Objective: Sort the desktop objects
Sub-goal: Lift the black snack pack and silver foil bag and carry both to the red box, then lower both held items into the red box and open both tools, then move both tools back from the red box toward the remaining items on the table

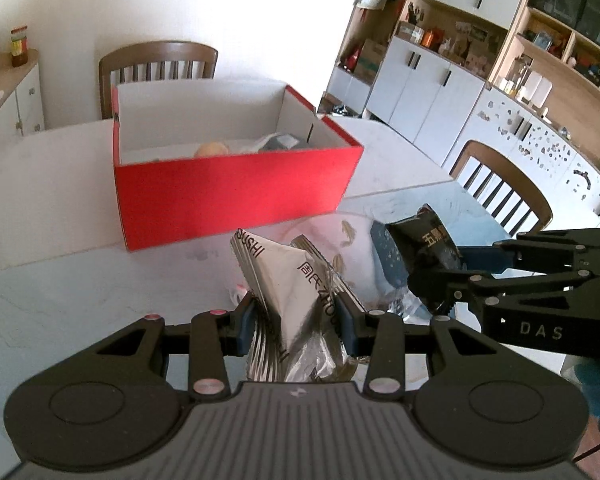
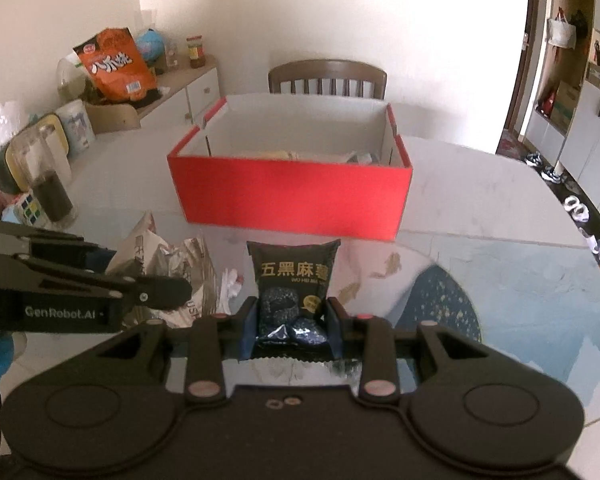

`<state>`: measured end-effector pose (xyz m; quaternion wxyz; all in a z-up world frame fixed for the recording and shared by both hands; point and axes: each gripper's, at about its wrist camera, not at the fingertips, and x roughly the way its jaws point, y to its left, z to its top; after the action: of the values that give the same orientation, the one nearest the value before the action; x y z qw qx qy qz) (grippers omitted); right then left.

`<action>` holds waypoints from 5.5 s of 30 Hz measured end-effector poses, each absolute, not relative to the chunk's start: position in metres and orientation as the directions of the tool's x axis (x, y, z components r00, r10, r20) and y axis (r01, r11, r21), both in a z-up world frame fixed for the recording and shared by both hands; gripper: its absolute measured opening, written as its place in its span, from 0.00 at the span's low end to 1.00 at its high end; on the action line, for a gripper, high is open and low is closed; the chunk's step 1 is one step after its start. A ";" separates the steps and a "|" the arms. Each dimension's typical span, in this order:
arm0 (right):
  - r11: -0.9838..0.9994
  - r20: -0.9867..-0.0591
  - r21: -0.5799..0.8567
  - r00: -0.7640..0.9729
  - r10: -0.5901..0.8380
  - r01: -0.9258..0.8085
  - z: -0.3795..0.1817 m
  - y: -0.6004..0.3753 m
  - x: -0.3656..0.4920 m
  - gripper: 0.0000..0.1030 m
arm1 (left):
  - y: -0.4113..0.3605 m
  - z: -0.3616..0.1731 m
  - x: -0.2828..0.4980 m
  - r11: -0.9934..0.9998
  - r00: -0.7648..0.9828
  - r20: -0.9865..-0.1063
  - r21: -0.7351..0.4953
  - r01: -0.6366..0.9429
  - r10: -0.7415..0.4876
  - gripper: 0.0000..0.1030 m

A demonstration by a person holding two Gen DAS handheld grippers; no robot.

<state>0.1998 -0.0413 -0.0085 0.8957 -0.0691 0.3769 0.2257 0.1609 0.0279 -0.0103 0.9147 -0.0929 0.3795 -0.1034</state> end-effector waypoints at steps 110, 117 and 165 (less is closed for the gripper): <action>0.837 -0.775 0.031 0.515 0.365 -0.547 -0.044 0.005 0.436 0.33 | 0.094 -0.037 0.455 0.997 0.561 -0.824 0.059 -0.048 0.076 0.40; 0.843 -0.793 0.035 0.499 0.350 -0.537 -0.051 0.007 0.441 0.34 | 0.098 -0.044 0.462 0.997 0.530 -0.844 0.055 -0.052 0.075 0.41; 0.857 -0.724 0.007 0.589 0.360 -0.515 0.028 -0.014 0.366 0.45 | 0.067 0.052 0.358 0.998 0.656 -0.753 0.058 -0.004 0.047 0.65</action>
<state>0.3659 -0.0144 0.0280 0.8853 -0.1020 0.3803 0.2472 0.3576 0.0666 0.0519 0.9097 0.0254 0.4143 0.0140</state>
